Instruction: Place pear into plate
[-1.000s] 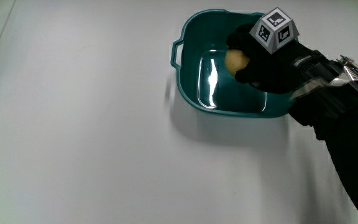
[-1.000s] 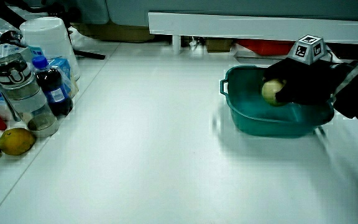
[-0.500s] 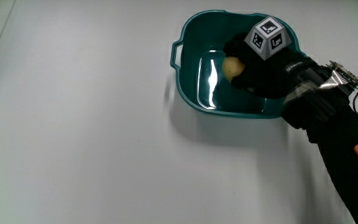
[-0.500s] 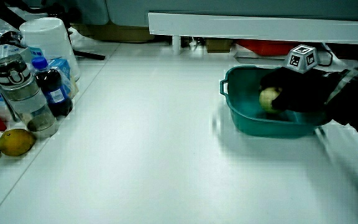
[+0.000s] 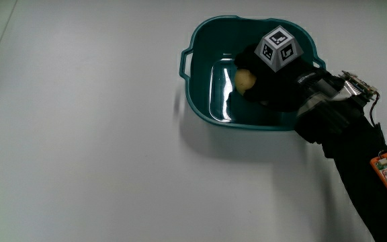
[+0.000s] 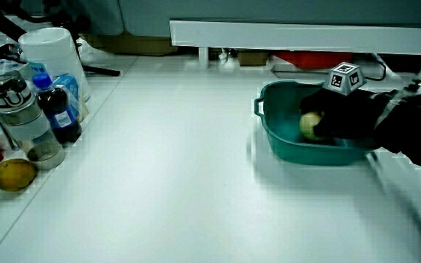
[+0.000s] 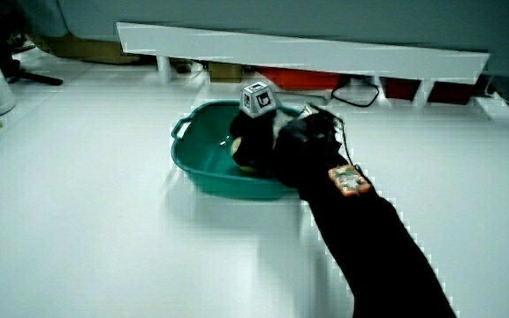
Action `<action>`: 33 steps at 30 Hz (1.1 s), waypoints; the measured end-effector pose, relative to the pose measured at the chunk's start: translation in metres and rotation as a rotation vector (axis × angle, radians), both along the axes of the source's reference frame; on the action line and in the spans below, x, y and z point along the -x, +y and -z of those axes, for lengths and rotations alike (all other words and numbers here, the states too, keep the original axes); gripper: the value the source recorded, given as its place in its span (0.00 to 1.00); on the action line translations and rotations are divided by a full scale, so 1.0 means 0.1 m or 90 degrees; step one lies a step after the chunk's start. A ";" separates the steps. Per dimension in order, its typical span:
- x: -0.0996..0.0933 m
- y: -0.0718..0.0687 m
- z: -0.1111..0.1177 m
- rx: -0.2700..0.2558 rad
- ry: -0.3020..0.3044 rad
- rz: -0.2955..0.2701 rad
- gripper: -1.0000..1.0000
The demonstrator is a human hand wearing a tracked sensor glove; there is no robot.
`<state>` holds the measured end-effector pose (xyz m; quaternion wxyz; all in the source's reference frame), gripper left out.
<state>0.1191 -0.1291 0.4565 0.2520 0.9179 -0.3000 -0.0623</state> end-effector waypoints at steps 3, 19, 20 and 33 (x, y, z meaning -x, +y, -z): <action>0.02 0.00 -0.01 0.000 -0.002 0.002 0.50; 0.00 0.02 -0.13 0.019 -0.018 -0.014 0.50; 0.01 0.03 -0.11 0.011 -0.018 -0.011 0.50; 0.02 0.03 -0.09 0.007 -0.020 -0.014 0.34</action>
